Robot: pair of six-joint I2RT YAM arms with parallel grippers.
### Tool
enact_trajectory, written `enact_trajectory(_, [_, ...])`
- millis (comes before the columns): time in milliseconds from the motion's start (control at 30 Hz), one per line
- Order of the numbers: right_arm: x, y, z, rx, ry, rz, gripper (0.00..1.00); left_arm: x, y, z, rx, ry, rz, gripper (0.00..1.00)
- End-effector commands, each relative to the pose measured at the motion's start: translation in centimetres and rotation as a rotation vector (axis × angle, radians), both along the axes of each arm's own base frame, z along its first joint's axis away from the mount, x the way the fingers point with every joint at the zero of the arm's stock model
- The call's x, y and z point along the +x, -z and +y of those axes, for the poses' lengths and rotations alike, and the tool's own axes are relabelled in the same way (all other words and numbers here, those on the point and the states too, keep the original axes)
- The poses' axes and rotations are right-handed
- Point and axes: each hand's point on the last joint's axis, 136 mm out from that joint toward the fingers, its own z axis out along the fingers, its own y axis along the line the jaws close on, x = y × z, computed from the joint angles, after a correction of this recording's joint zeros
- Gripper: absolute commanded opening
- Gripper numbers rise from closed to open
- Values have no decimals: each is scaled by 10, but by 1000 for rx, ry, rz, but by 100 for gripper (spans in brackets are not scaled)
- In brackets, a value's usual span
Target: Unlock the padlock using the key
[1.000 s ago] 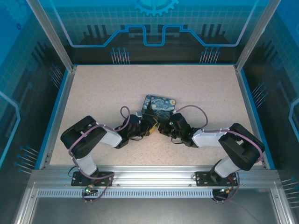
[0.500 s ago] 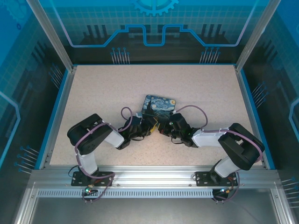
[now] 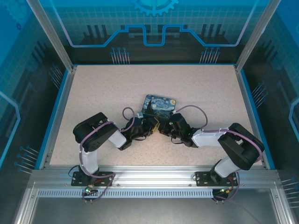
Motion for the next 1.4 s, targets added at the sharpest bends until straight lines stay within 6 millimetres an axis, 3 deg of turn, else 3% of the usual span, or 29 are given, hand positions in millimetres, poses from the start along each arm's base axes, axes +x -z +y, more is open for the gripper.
enact_trajectory(0, [1,1,2,-6,11,-5,0,7,-19,-7,-62,-11,-65,26])
enact_trajectory(300, [0,0,-3,-24,14,-20,1,7,-20,-6,-49,-14,-73,6])
enact_trajectory(400, [2,-5,-8,-44,13,-47,8,7,-21,-5,-41,-13,-73,0])
enact_trajectory(600, [3,-18,-25,-111,-21,-113,32,6,-24,-4,-20,-9,-73,0])
enact_trajectory(733, [3,-31,-38,-167,-71,-183,42,5,-25,-5,-9,-2,-58,0])
enact_trajectory(833, [-1,-33,-55,-305,-124,-219,47,5,-26,-5,12,5,-50,0])
enact_trajectory(1000, [-2,-45,-64,-423,-221,-335,48,4,-24,-5,23,10,-30,0])
enact_trajectory(1100, [-6,-49,-60,-512,-313,-458,47,3,-24,-5,18,14,-12,0])
enact_trajectory(1367, [-17,-59,-43,-954,-481,-761,50,-1,-34,3,38,64,50,0])
